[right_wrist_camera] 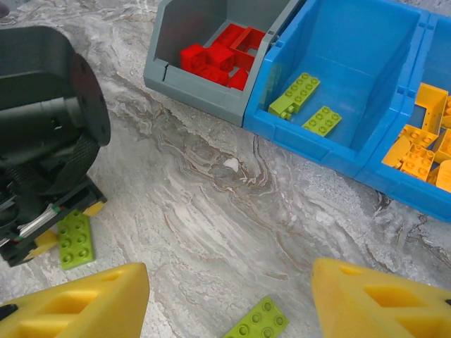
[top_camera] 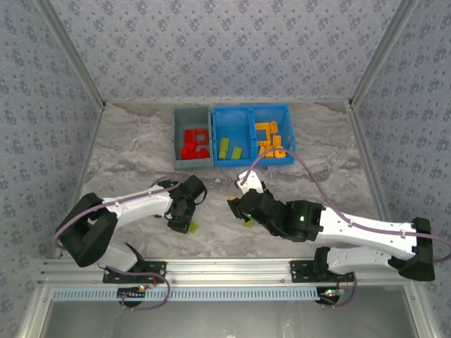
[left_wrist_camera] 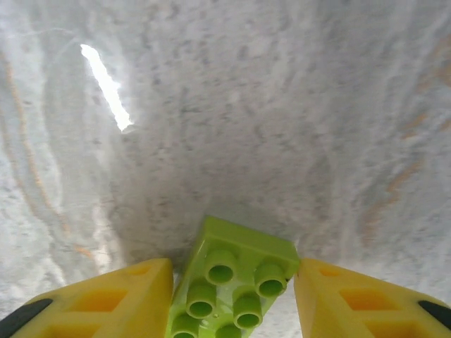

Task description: Sort the legos into containers by color

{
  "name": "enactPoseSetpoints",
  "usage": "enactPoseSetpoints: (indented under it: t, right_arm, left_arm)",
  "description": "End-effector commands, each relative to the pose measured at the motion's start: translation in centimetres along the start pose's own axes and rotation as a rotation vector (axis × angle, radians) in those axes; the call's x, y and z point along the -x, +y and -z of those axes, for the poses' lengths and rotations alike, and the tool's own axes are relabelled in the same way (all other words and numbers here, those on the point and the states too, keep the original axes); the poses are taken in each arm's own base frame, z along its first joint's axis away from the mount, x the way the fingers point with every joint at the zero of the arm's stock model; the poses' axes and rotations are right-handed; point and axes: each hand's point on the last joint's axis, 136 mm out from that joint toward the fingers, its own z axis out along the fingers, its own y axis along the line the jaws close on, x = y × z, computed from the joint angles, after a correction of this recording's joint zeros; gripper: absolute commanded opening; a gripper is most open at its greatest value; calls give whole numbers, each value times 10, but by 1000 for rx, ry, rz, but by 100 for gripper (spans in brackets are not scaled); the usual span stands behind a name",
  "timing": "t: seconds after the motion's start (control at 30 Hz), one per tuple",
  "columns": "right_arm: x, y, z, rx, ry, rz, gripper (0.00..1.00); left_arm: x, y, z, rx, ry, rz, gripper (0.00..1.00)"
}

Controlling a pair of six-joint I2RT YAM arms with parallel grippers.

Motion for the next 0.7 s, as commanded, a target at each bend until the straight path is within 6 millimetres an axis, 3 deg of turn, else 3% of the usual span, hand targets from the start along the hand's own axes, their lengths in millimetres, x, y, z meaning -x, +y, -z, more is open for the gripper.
enactPoseSetpoints:
  t: [0.0,0.3,0.67]
  right_arm:
    - [-3,-2,0,-15,5,-10,65]
    - [-4,1,-1,1,10,-8,65]
    - [-3,2,-1,2,8,-17,66]
  left_arm:
    - [2,-1,-2,17,-22,59,48]
    - [-6,11,-9,62,6,-30,59]
    - [-12,19,-19,108,19,-103,47]
